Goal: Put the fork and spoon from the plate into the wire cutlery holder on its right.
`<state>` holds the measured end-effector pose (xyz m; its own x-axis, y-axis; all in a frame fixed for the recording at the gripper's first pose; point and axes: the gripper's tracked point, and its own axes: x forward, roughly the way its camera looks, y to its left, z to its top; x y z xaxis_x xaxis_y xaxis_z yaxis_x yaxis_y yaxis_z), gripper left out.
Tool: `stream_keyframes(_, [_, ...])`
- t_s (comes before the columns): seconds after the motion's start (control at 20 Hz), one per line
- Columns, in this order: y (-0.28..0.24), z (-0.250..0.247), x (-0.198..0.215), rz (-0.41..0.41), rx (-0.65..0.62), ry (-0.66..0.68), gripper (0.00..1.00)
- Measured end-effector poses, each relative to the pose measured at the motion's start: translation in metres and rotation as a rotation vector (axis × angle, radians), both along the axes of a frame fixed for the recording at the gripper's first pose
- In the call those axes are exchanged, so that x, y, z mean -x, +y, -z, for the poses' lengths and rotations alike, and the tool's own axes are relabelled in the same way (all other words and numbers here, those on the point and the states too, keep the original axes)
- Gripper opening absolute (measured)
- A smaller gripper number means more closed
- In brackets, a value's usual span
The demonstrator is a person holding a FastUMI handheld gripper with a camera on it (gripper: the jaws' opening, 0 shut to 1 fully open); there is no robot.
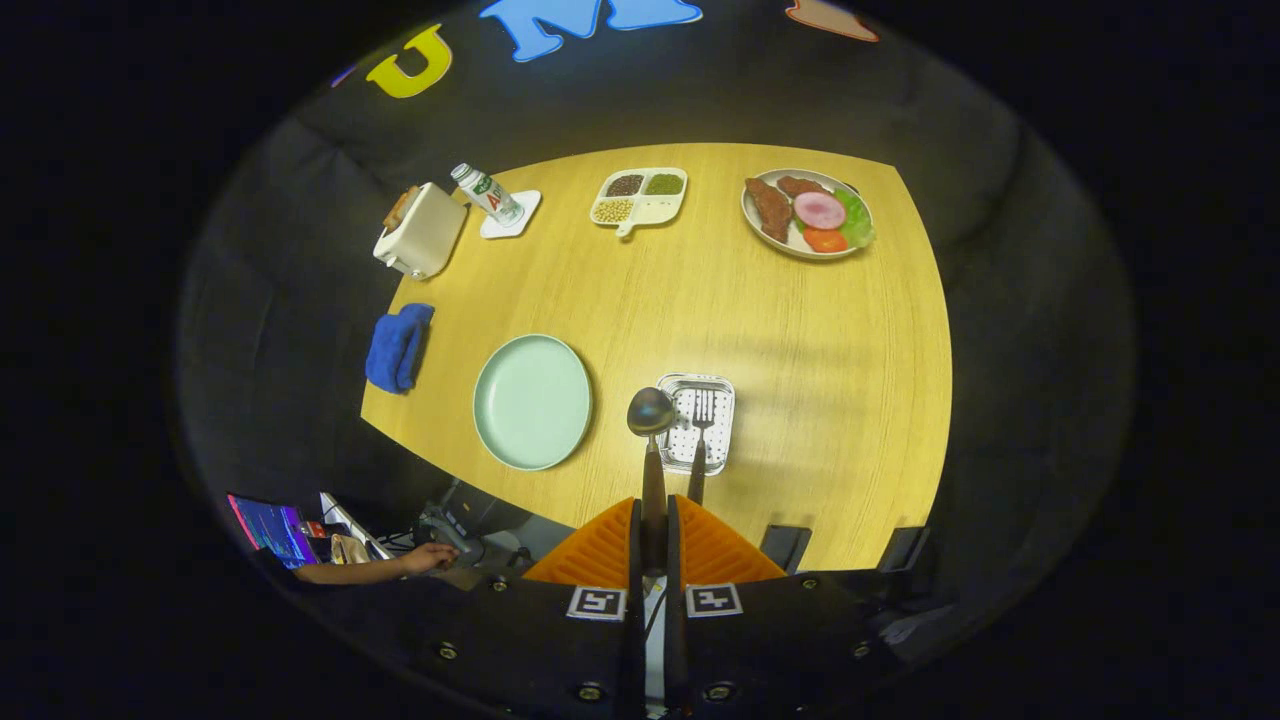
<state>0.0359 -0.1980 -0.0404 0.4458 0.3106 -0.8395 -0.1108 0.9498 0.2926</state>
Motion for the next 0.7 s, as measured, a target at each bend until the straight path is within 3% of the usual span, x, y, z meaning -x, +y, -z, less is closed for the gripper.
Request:
stream_keyframes(0.2, [-0.007,0.015,-0.005,0.021,0.012,0.026,0.08])
stream_keyframes(0.7, [-0.002,0.046,-0.031,-0.017,0.101,0.096,0.08])
